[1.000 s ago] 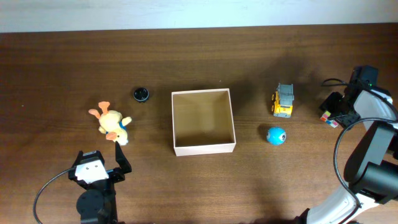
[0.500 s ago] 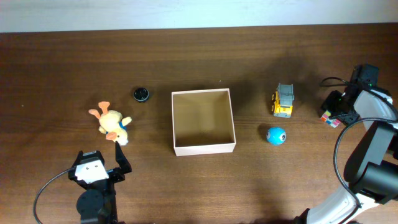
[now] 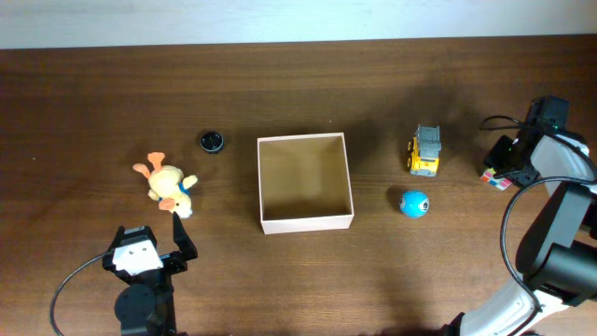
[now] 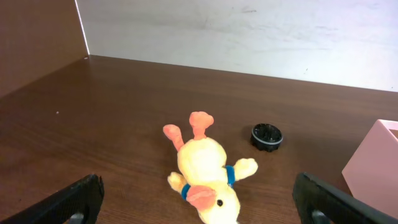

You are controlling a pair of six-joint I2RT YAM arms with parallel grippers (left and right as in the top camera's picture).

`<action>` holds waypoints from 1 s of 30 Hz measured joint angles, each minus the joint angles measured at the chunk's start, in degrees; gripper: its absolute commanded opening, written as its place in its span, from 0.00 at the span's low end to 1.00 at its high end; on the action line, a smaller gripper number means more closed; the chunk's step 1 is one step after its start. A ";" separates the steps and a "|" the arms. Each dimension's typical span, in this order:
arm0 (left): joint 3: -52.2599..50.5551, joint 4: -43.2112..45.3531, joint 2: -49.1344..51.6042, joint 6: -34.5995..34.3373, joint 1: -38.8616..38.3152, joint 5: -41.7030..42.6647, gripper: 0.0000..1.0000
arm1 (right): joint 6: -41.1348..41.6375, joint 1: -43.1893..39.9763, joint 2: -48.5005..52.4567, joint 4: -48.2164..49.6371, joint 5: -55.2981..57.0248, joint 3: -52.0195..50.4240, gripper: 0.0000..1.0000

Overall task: Pack container
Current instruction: 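Lower the right gripper and close it on the Rubik's cube, then lift the cube and carry it left over the box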

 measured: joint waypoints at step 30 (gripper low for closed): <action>0.00 -0.02 0.00 0.00 0.00 0.00 0.99 | -4.28 8.04 0.00 -27.08 -0.20 30.21 0.49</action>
